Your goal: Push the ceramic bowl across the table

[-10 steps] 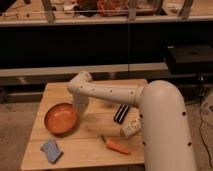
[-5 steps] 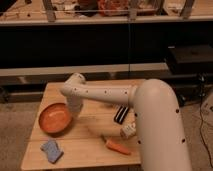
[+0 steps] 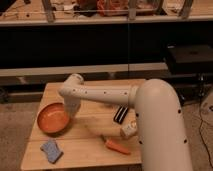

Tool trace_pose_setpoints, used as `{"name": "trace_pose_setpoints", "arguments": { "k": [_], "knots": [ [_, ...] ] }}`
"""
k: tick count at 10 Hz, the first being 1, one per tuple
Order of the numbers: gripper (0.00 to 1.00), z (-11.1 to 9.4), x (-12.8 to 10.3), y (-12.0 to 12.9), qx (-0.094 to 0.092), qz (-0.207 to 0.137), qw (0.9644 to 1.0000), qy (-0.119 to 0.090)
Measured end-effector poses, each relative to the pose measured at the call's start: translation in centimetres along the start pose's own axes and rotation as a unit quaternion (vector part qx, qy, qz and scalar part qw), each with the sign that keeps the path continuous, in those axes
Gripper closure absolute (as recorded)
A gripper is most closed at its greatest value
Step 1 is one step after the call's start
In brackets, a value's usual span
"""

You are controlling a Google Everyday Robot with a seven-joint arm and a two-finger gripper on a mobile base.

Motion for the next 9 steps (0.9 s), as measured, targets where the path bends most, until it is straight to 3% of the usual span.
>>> {"name": "trace_pose_setpoints", "arguments": {
  "k": [5,9],
  "knots": [
    [0.99,0.5,-2.5,-3.5,0.012,-0.043,0.9990,-0.006],
    [0.99,0.5,-4.4,-6.3,0.001,-0.080,0.9967,0.008]
  ]
}}
